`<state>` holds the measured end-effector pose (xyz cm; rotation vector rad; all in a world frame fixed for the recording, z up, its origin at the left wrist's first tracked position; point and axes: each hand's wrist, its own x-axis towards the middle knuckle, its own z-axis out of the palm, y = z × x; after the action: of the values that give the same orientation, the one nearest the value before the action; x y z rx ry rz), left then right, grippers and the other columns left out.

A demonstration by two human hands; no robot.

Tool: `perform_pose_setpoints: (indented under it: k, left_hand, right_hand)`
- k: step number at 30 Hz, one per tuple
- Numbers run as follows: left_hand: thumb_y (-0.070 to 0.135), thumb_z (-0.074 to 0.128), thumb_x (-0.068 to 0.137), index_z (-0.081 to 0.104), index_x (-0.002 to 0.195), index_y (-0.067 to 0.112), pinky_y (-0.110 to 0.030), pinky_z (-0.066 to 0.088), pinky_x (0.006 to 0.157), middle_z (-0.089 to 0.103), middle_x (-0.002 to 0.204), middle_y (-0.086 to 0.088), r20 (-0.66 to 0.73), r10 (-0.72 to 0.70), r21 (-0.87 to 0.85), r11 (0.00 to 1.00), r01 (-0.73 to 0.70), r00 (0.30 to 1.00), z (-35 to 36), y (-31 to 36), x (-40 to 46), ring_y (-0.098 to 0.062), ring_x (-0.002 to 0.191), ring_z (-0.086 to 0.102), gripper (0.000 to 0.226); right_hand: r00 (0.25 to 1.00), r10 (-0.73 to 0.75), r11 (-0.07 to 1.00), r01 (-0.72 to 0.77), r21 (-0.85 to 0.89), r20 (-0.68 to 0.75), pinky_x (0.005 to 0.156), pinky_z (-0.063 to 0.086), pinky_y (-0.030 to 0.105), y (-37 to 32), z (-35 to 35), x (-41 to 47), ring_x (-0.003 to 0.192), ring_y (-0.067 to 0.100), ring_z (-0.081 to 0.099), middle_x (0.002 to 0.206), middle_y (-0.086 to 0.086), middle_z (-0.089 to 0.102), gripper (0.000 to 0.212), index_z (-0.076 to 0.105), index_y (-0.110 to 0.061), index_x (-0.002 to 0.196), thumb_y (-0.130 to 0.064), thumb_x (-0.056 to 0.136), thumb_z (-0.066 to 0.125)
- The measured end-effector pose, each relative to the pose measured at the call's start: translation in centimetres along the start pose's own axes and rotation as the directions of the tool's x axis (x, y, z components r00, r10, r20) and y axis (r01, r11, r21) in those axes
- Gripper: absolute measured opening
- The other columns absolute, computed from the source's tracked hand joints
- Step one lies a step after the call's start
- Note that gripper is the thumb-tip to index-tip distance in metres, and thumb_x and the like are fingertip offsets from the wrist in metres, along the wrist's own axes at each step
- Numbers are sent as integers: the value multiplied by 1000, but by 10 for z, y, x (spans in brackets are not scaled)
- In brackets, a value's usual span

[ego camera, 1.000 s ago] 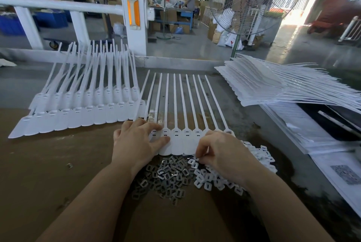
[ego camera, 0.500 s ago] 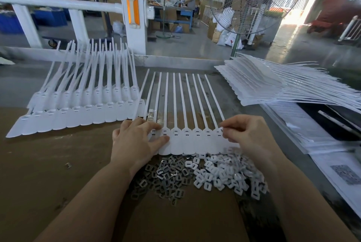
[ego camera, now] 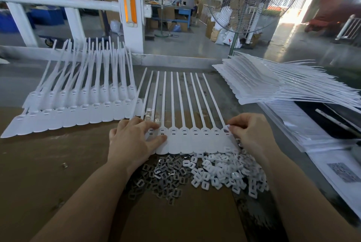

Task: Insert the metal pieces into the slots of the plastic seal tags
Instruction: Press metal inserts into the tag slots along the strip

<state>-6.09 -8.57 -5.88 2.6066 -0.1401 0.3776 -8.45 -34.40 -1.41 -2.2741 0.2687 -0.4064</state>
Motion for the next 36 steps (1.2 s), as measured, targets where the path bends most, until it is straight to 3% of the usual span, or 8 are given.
perform_pose_setpoints:
  k: [6,9,12,19,24,36]
  left_hand:
    - [64,55,78,57,117,45,-40,18,102,49,122,13,9,-5,-1,1000,5,1000,0,0,0,-14,122,30,44]
    - [64,55,78,57,117,45,-40,18,102,49,123,13,11,-7,0,1000,7,1000,0,0,0,-14,123,29,44]
    - [64,55,78,58,116,45,-41,19,101,49,122,13,9,-6,3,1000,6,1000,0,-1,0,-14,122,30,43]
    - [65,55,77,58,116,45,-40,19,101,49,120,14,4,-3,0,1000,3,1000,1,-1,1,-14,121,31,44]
    - [64,55,77,58,116,45,-40,20,101,50,119,14,-1,0,7,1000,0,1000,1,-1,1,-15,121,32,44]
    - [65,53,76,57,117,46,-39,19,100,46,111,17,2,2,-12,1000,-2,1000,0,0,0,-14,121,31,45]
  right_hand:
    - [997,-61,977,71,-202,52,83,48,30,2,3,5,84,17,62,89,2,67,10,71,-13,84,-6,85,63]
    - [994,-60,967,81,-242,91,74,40,22,2,5,8,75,12,56,79,-5,62,11,70,-14,84,-7,86,62]
    - [992,-66,955,95,-282,110,76,41,24,2,5,10,76,11,53,71,-14,51,12,69,-14,85,-6,87,60]
    - [984,-131,926,164,-340,119,75,43,23,2,7,9,77,12,55,83,-1,65,12,71,-12,89,-5,87,60]
    - [987,-141,928,158,-338,76,85,49,34,0,7,9,88,23,63,93,7,71,9,71,-9,90,-6,83,66]
    - [980,-175,901,199,-386,97,78,46,25,1,7,6,85,20,63,93,4,71,14,73,-10,92,-6,88,60]
